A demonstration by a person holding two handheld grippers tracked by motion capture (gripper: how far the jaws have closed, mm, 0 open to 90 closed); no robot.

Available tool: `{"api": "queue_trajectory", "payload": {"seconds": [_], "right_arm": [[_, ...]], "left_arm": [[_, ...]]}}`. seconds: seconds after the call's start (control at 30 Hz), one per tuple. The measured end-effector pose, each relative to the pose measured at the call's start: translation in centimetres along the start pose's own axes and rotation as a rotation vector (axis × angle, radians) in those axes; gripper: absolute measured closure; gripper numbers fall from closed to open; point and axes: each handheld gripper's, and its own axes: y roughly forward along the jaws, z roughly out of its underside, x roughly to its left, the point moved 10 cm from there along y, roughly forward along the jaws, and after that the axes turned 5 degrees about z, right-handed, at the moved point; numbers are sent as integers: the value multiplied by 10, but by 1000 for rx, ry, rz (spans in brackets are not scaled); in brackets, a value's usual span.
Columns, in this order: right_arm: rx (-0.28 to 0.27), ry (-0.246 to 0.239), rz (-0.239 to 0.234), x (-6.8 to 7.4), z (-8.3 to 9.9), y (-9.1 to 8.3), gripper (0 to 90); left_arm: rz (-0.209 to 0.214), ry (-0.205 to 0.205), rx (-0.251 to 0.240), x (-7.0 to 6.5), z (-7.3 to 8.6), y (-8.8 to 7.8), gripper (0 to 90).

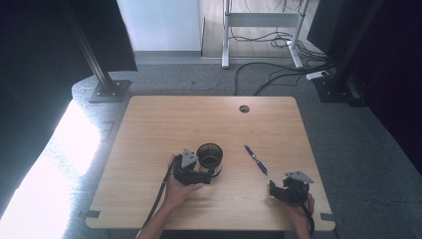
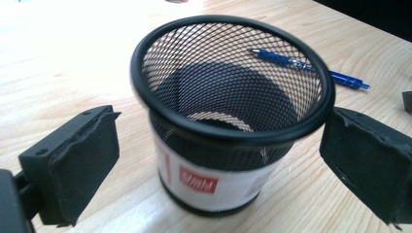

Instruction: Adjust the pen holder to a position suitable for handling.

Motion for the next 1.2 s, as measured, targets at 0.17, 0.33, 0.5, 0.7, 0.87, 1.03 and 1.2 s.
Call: {"api": "queue_trajectory", "payload": {"seconds": [0.17, 0.33, 0.5, 0.7, 0.87, 1.03, 1.2], "right_arm": [[0, 0, 0, 0, 0, 0, 138], [0, 0, 0, 0, 0, 0, 137], [0, 0, 0, 0, 0, 0, 137], [0, 1, 0, 0, 0, 0, 138], [0, 0, 0, 0, 0, 0, 137], [0, 0, 0, 0, 0, 0, 137], [0, 0, 1, 0, 0, 0, 137]], "left_arm": [[4, 7, 3, 0, 14, -12, 27], [-2, -20, 12, 6, 32, -27, 48], [-19, -44, 5, 11, 45, -38, 78], [-21, -72, 23, 18, 59, -49, 106], [-42, -80, 42, 28, 68, -51, 132], [-45, -90, 51, 31, 72, -53, 135], [-47, -109, 36, 35, 73, -57, 139]]}}
